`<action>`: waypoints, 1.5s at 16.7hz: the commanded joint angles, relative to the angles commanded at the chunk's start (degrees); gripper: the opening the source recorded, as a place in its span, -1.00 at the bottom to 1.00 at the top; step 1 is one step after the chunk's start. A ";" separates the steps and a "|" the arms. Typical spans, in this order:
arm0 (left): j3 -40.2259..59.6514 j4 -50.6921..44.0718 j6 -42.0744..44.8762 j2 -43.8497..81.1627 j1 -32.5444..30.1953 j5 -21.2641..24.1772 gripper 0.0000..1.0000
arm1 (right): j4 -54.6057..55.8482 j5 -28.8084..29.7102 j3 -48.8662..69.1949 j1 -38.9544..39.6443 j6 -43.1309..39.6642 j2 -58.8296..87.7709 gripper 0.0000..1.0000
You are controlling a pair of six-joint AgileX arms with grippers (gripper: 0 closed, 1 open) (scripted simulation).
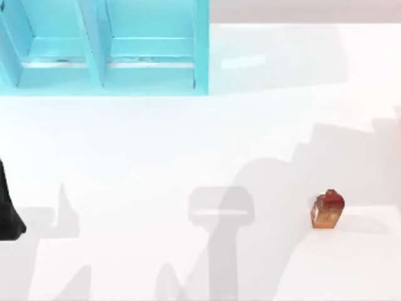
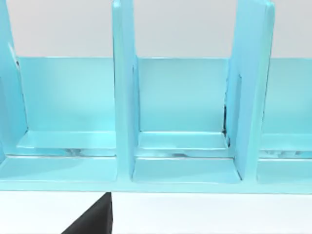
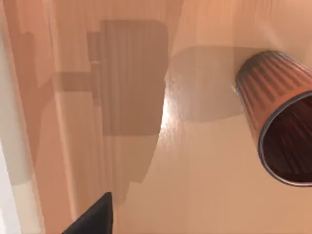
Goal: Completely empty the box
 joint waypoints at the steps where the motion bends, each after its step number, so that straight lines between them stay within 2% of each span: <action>1: 0.00 0.00 0.00 0.00 0.00 0.00 1.00 | -0.40 -0.32 1.64 -2.95 -2.98 0.51 1.00; 4: 0.00 0.00 0.00 0.00 0.00 0.00 1.00 | -1.17 -1.19 5.09 -8.15 -8.23 0.59 1.00; 10: 0.00 0.00 0.00 0.00 0.00 0.00 1.00 | -1.03 -1.20 5.32 -8.57 -8.75 0.44 1.00; 25: 0.00 0.00 0.00 0.00 0.00 0.00 1.00 | 15.80 -1.33 -9.89 -8.48 -8.56 2.06 1.00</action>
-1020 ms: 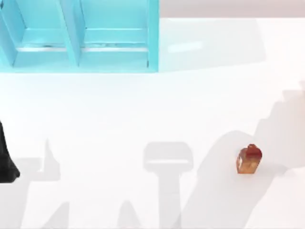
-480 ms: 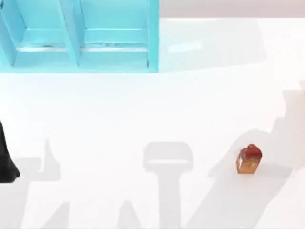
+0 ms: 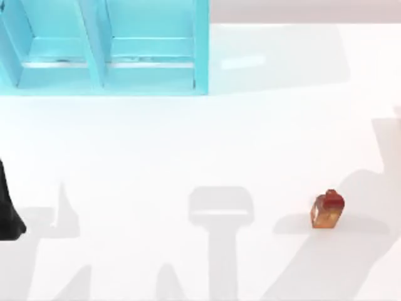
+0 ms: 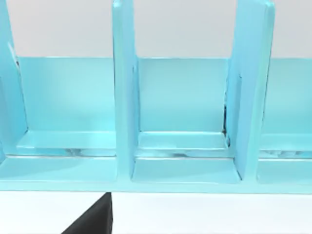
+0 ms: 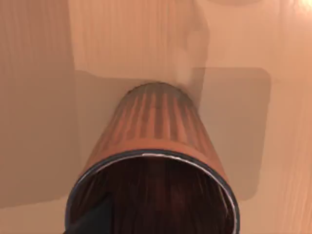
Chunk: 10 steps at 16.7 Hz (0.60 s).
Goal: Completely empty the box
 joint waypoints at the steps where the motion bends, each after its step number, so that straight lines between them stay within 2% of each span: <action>1: 0.00 0.00 0.00 0.00 0.00 0.00 1.00 | 1.45 0.00 -1.27 0.00 0.01 0.18 1.00; 8: 0.00 0.00 0.00 0.00 0.00 0.00 1.00 | 4.70 0.02 -4.09 -0.04 -0.02 0.62 1.00; 10: 0.00 0.00 0.00 0.00 0.00 0.00 1.00 | 4.70 0.02 -4.09 -0.04 -0.02 0.62 0.70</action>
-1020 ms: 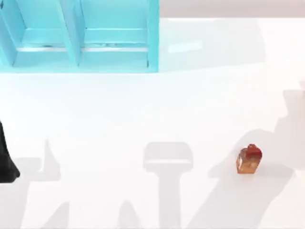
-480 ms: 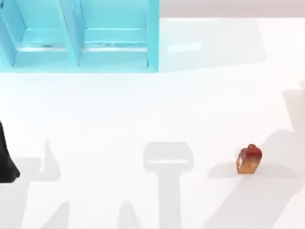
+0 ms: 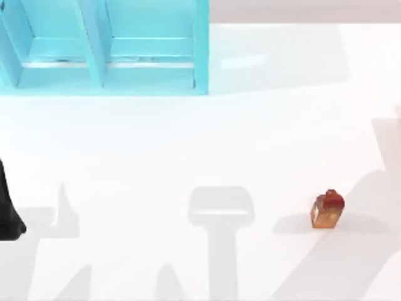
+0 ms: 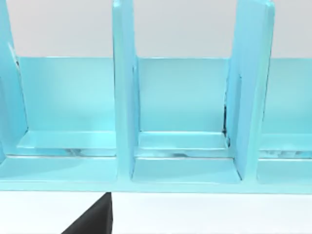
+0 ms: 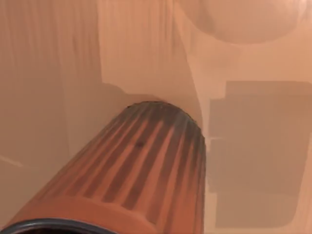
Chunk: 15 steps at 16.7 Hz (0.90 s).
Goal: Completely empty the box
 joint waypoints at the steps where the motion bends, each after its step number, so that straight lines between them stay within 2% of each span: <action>1: 0.00 0.00 0.00 0.00 0.00 0.00 1.00 | 0.00 0.00 0.00 0.00 0.00 0.00 0.55; 11: 0.00 0.00 0.00 0.00 0.00 0.00 1.00 | 0.00 0.00 0.00 0.00 0.00 0.00 -0.96; 15: 0.00 0.00 0.00 0.00 0.00 0.00 1.00 | 0.00 0.00 0.00 0.00 0.00 0.00 -1.00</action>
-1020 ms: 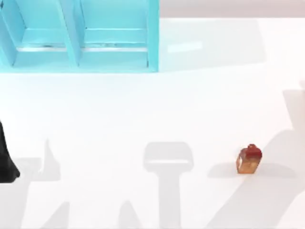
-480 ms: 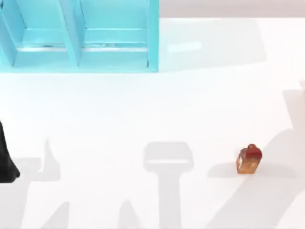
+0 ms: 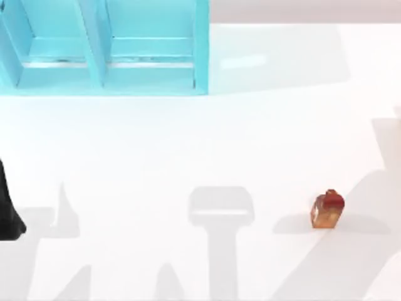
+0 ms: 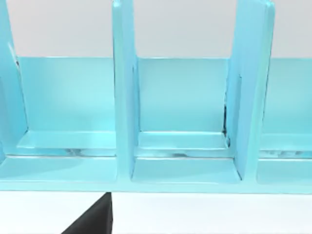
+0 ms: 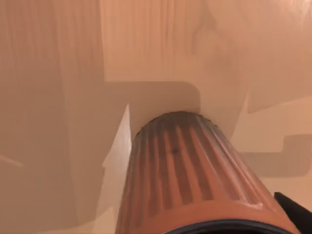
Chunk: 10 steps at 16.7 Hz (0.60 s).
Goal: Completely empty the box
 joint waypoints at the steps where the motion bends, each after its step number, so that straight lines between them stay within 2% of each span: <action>1: 0.00 0.00 0.00 0.00 0.00 0.00 1.00 | 0.00 0.00 0.00 0.00 0.00 0.00 -1.00; 6: 0.00 0.00 0.00 0.00 0.00 0.00 1.00 | -0.16 -0.03 0.16 0.01 0.06 -0.07 -1.00; 10: 0.00 0.00 0.00 0.00 0.00 0.00 1.00 | -5.53 -0.15 5.25 0.19 -0.04 0.03 -1.00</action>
